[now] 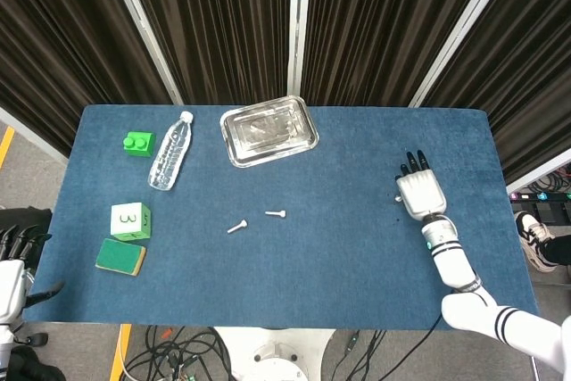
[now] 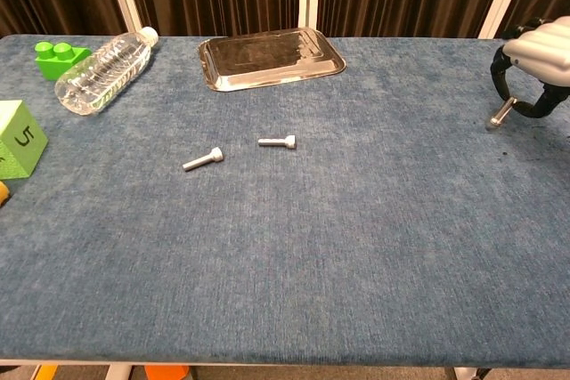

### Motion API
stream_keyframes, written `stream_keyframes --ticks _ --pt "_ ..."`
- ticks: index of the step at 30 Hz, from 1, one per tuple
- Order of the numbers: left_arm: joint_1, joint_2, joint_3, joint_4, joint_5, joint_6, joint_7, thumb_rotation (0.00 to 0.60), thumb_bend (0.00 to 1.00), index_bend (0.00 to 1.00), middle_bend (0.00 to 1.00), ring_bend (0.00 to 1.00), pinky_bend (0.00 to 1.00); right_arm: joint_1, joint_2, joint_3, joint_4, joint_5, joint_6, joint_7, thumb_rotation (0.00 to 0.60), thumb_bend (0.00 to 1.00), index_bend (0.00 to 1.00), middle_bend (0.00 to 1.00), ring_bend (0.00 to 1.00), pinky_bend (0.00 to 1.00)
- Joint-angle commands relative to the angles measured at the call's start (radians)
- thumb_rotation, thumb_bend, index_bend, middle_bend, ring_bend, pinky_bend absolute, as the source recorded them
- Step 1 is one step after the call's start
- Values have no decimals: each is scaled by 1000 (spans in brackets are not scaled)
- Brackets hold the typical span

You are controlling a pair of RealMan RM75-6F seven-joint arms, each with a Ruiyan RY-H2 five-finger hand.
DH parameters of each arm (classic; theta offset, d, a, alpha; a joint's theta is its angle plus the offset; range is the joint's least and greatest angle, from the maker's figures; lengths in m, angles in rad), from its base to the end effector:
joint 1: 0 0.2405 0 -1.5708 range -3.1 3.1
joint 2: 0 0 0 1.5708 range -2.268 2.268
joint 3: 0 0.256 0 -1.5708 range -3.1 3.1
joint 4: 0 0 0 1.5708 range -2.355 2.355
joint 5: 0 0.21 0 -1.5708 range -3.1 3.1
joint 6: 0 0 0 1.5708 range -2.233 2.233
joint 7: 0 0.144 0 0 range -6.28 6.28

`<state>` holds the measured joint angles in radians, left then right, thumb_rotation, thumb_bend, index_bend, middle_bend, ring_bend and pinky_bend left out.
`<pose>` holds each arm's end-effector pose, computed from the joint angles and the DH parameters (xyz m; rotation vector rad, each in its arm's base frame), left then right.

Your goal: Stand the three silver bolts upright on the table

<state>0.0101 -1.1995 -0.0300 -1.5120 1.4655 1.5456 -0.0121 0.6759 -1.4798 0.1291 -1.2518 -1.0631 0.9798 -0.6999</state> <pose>-0.3413 0.1460 0.1496 -1.2765 -0.9343 -0.8343 -0.2441 -0.3710 0.0363 1.7799 -0.4973 0.4224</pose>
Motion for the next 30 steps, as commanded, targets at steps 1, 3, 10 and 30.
stream_keyframes --ticks 1,3,10,30 --pt "1 -2 1 4 1 0 -4 600 39 229 119 8 0 8 -18 -15 15 -8 18 -38 600 343 560 259 0 0" --pt "1 -2 1 4 1 -1 -4 600 39 229 119 8 0 7 -26 -16 21 -4 20 -44 600 343 560 259 0 0" --pt "1 -4 0 7 1 -4 -7 600 38 229 119 8 0 6 -39 -19 35 2 16 -45 600 343 550 254 0 0" --pt "1 -2 0 7 7 -4 -8 600 39 229 119 8 0 -11 -10 -9 -29 13 34 -29 600 316 343 229 0 0"
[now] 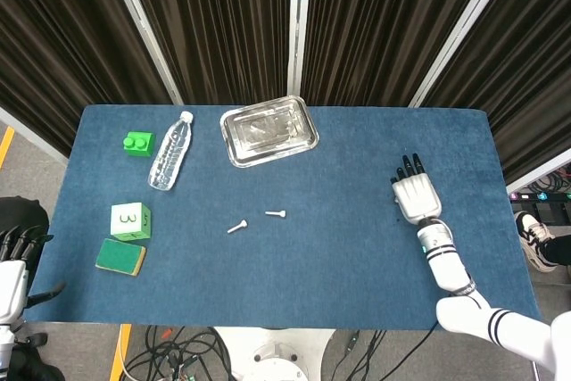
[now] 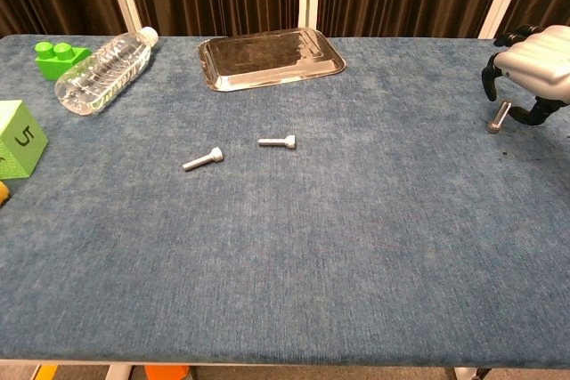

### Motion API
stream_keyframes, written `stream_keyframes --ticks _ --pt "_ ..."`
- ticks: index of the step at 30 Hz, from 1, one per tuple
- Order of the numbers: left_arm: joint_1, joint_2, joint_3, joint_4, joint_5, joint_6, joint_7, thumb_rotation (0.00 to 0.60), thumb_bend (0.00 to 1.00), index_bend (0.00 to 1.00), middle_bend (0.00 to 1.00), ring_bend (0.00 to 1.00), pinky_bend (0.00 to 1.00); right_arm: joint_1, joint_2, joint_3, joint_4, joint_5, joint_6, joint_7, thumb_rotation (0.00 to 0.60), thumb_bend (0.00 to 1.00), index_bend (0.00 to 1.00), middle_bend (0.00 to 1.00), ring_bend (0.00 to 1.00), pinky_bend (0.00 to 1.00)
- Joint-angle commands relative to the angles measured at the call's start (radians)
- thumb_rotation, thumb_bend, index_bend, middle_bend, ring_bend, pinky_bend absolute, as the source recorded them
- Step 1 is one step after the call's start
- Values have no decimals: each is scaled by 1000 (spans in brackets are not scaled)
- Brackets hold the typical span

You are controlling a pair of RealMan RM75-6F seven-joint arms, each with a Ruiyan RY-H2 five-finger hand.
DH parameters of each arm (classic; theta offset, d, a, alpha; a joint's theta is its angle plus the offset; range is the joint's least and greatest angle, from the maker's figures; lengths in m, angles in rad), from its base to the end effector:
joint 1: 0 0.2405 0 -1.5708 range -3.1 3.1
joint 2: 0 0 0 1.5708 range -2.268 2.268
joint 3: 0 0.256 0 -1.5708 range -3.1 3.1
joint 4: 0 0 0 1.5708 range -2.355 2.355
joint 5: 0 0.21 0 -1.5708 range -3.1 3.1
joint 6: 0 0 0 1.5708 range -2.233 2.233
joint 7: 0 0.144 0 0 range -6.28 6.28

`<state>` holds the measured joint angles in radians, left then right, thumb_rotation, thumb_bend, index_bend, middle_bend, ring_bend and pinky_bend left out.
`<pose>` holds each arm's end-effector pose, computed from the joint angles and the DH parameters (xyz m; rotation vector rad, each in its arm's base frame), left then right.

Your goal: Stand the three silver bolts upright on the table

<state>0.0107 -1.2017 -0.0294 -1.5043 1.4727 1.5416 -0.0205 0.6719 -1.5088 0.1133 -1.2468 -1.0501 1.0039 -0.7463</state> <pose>-0.3420 0.1458 0.1486 -1.2834 -0.9376 -0.8374 -0.2448 -0.3651 0.0264 1.7839 -0.4761 0.3963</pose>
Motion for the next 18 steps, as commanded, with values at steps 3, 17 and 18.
stream_keyframes --ticks 3,17,18 --pt "0 2 -1 -2 0 1 0 600 39 228 119 8 0 -23 69 23 -127 -20 29 88 600 252 302 220 0 0" --pt "-5 17 -1 -42 25 16 41 600 39 229 119 8 0 75 210 133 -445 -44 -164 442 600 191 357 237 0 0" --pt "-4 18 0 -46 26 18 44 600 39 228 119 8 0 100 194 141 -438 -17 -196 448 600 191 364 238 0 0"
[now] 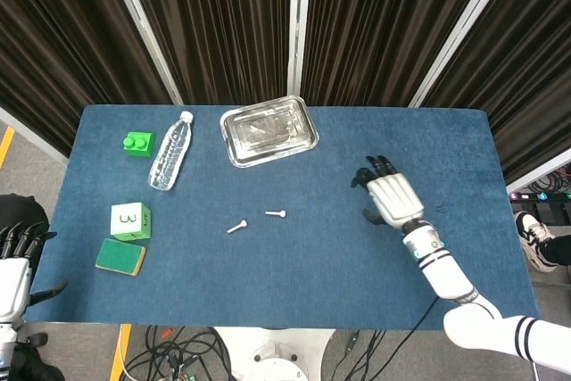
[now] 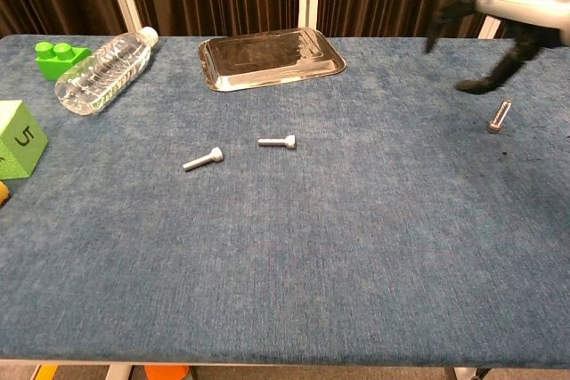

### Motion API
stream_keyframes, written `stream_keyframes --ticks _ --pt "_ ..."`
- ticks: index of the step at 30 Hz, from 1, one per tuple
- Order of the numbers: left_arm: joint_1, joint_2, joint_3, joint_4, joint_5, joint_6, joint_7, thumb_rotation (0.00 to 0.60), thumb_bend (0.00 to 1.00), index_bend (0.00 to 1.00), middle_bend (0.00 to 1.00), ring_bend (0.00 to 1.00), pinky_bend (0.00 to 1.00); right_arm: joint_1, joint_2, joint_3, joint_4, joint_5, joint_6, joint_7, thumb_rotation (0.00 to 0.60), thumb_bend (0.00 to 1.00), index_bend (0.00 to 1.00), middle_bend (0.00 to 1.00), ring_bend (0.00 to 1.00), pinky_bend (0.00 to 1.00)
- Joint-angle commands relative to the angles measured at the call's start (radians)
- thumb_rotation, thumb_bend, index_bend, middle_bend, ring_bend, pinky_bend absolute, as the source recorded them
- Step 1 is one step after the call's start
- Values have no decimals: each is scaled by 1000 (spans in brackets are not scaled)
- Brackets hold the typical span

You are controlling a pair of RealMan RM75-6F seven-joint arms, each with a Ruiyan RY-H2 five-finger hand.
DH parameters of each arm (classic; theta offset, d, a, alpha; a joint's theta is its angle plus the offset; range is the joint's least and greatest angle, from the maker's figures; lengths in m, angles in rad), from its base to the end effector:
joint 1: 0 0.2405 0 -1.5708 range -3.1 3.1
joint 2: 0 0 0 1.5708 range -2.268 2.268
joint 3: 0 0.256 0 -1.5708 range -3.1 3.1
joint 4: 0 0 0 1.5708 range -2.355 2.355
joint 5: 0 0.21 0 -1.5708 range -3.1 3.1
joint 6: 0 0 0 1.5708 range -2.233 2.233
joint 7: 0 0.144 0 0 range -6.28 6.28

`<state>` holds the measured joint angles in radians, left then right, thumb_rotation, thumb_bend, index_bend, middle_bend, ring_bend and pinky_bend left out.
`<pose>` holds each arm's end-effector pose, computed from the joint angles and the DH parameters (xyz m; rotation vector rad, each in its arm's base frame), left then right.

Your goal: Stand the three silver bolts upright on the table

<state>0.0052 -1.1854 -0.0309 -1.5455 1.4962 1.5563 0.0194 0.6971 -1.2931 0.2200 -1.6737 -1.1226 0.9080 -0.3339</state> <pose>-0.3308 0.1483 0.1508 -1.3057 -0.9045 -0.8514 -0.1531 -0.3444 0.0537 1.8702 -0.9148 0.9053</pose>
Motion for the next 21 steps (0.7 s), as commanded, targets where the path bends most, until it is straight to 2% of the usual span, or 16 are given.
stream_keyframes --ticks 1,8,21 --pt "2 3 2 -8 4 5 7 600 39 229 119 8 0 95 -35 40 -3 75 -123 38 600 191 371 238 0 0" --pt "10 8 9 -25 8 13 21 600 39 229 119 8 0 257 -179 46 126 233 -206 -50 600 192 398 240 0 0" --pt "21 12 14 -39 8 23 25 600 38 229 119 8 0 444 -446 5 384 448 -165 -240 600 176 442 245 0 0"
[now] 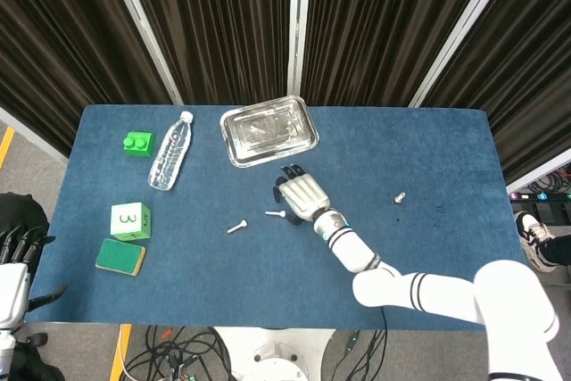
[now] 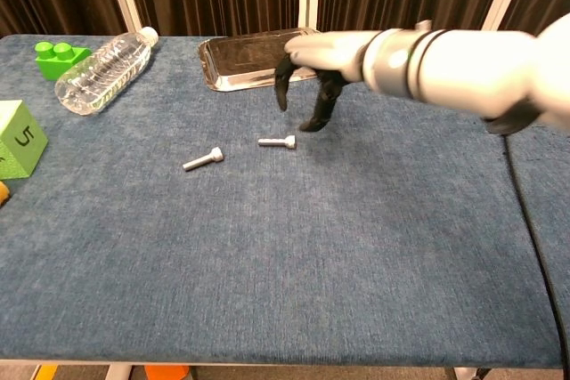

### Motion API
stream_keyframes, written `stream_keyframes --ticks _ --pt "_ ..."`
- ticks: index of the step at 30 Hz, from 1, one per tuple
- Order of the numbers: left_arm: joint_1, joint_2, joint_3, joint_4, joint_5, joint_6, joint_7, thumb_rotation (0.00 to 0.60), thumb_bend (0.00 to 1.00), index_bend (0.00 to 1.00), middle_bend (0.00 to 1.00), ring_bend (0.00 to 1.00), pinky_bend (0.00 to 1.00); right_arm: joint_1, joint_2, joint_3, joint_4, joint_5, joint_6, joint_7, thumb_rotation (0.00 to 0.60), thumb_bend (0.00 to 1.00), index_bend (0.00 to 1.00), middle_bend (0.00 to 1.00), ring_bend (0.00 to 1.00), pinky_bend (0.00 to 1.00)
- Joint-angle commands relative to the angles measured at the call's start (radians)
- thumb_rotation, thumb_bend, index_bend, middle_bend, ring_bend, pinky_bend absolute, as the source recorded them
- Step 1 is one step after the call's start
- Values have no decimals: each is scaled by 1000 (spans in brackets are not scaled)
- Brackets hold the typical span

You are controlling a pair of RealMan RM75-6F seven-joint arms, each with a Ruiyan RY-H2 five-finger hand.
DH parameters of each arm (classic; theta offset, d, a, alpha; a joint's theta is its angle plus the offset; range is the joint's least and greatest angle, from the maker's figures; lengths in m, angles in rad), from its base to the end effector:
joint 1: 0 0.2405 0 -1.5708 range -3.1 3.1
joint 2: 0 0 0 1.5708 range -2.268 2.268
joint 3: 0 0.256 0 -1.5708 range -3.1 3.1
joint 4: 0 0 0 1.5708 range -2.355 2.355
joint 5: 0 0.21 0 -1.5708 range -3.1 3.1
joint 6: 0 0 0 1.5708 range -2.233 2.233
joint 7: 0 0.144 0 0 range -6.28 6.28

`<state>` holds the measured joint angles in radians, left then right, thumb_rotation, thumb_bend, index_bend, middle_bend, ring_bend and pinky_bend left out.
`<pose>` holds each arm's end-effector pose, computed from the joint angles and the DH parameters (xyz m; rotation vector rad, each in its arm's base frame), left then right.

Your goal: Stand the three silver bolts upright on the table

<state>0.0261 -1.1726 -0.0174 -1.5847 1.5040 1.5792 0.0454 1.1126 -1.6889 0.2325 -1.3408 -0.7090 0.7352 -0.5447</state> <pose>-0.3259 0.1388 0.1521 -1.2973 -0.9075 -0.8436 -0.0463 -0.3842 -0.0741 2.0830 -0.9538 0.8012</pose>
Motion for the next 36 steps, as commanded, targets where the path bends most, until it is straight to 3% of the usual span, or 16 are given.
stream_keyframes --ticks 1,10,21,27,36 --pt "0 -1 0 1 0 0 -2 600 39 229 119 8 0 35 -64 -8 65 42 8 -33 600 176 445 245 0 0" --pt "0 -5 1 14 -2 -7 -21 600 39 229 119 8 0 73 -159 -11 163 71 27 -62 600 184 486 251 0 0" --pt "1 -13 1 38 -1 -10 -49 600 39 229 119 8 0 79 -201 -16 201 77 32 -78 600 222 504 256 0 0" --pt "5 -18 3 51 -2 -9 -68 600 39 229 119 8 0 75 -207 -20 205 79 38 -90 600 345 535 266 0 0" --pt "7 -23 4 60 -1 -8 -77 600 39 229 119 8 0 29 -147 14 139 75 56 -23 600 368 553 272 0 0"
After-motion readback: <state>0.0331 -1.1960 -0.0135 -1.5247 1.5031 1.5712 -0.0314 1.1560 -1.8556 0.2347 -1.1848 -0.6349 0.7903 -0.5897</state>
